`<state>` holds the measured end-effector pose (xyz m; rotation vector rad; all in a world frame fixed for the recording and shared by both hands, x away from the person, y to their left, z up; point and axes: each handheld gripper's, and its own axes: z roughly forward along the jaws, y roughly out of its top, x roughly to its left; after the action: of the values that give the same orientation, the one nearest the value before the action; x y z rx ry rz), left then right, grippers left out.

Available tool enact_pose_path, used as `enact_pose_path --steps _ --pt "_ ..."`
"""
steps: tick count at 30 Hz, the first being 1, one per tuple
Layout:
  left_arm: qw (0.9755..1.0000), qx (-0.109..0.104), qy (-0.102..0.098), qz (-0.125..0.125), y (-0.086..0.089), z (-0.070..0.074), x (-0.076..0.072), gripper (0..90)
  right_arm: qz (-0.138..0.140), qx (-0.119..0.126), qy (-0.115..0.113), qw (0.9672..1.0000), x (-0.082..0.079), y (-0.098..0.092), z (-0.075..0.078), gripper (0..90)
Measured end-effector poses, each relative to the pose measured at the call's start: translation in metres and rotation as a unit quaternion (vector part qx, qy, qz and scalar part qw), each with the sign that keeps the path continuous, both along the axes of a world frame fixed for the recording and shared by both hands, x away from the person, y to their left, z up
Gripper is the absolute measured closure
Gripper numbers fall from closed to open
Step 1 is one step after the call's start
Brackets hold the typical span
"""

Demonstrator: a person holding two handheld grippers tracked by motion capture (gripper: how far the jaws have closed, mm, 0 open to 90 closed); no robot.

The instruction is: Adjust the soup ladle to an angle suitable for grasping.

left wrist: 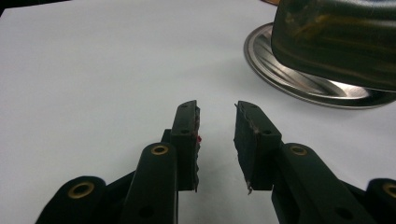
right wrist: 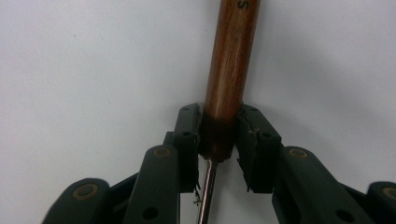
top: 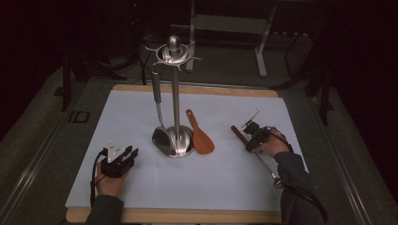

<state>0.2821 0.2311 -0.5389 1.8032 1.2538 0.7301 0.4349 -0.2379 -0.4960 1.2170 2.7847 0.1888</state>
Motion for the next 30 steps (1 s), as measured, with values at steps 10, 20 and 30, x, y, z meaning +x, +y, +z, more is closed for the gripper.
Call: enact_pose_path --steps 10,20,30 --pt "1.0 0.0 0.0 -0.001 0.0 0.0 0.0 70.2 0.007 -0.005 0.024 0.9997 0.005 0.003 0.001 72.1" --pt "1.0 0.001 0.0 0.0 0.0 0.0 0.0 70.2 0.025 0.018 -0.01 0.9995 -0.005 0.013 0.016 74.2" --pt "1.0 0.001 -0.001 0.0 0.0 0.0 0.0 70.2 0.044 0.103 -0.067 0.9914 -0.018 0.012 0.051 74.3"
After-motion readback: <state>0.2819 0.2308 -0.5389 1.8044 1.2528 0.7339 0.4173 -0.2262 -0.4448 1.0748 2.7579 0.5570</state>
